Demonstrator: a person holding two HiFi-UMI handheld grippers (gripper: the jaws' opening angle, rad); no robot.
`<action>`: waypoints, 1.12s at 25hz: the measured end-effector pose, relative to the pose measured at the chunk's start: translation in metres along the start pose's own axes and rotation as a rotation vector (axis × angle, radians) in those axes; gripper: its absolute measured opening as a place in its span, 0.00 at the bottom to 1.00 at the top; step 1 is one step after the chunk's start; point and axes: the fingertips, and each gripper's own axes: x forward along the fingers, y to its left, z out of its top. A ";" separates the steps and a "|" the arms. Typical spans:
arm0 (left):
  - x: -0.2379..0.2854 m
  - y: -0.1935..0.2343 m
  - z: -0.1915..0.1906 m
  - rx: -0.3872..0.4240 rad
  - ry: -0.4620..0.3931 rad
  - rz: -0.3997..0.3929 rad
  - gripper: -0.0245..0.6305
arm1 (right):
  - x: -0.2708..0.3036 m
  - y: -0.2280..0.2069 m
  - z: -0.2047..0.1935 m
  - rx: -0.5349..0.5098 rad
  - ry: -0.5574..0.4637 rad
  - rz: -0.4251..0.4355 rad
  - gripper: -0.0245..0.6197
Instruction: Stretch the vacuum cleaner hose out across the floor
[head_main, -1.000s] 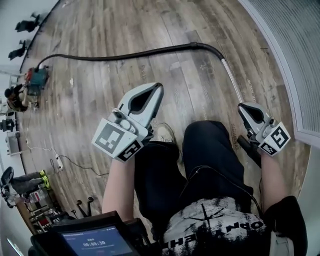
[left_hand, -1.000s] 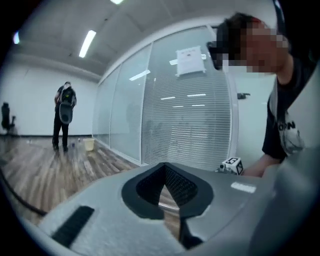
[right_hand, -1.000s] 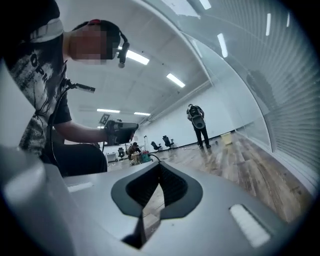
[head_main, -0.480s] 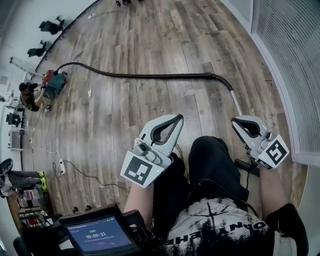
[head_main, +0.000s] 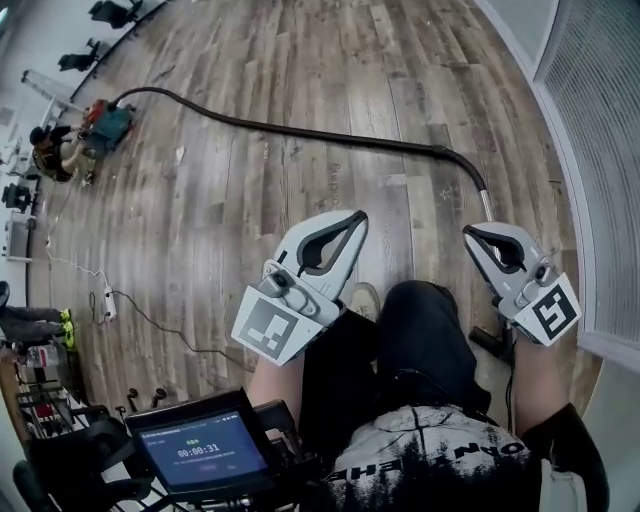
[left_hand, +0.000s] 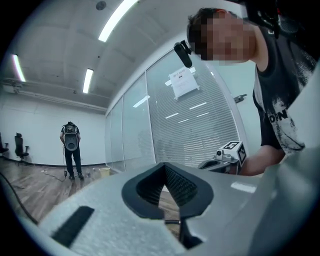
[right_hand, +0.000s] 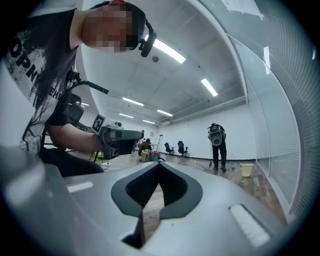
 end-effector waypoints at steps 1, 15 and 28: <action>-0.001 0.015 0.003 -0.009 -0.003 -0.002 0.04 | 0.013 -0.005 0.008 -0.010 0.012 -0.009 0.05; -0.018 0.079 0.294 -0.206 -0.073 -0.123 0.04 | 0.114 -0.002 0.338 0.017 0.062 0.004 0.05; -0.039 0.151 0.422 -0.162 -0.042 -0.142 0.04 | 0.205 0.005 0.491 -0.071 0.033 0.052 0.05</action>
